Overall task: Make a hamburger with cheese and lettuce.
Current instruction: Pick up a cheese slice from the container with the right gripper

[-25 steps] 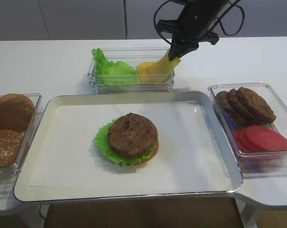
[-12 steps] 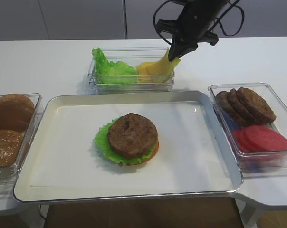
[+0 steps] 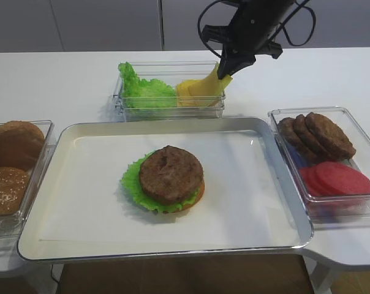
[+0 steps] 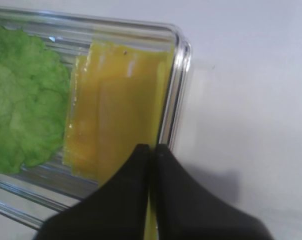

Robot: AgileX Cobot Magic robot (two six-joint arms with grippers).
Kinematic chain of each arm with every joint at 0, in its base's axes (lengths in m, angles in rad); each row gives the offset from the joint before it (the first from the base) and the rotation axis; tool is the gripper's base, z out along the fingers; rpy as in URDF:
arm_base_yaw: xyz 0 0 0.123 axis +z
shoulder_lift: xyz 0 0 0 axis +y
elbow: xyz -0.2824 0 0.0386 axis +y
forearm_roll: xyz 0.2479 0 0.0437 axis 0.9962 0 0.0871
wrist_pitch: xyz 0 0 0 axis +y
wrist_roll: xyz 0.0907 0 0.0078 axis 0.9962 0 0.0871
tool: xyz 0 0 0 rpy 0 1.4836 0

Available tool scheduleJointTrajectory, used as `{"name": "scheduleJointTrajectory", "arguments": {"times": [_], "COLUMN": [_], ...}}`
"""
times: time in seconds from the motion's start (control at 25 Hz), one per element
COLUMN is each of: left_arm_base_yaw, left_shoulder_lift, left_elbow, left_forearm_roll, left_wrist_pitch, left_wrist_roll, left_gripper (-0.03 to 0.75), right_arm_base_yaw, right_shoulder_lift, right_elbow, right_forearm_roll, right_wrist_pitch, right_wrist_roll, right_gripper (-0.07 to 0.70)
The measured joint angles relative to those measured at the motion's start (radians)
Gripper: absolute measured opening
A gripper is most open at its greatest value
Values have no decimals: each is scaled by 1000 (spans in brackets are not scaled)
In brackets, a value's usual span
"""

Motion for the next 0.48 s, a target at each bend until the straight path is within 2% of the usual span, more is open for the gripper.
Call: {"name": "scheduleJointTrajectory", "arguments": {"times": [0.48], "left_arm_base_yaw": [0], "left_shoulder_lift": [0], "left_elbow": [0], "left_forearm_roll": [0], "left_wrist_pitch": [0], "left_wrist_roll": [0], "left_gripper": [288], "right_arm_base_yaw": [0], "right_shoulder_lift": [-44], "right_elbow": [0], "right_forearm_roll": [-19], "right_wrist_pitch": [39], "right_wrist_roll": [0], "right_gripper": [41]}}
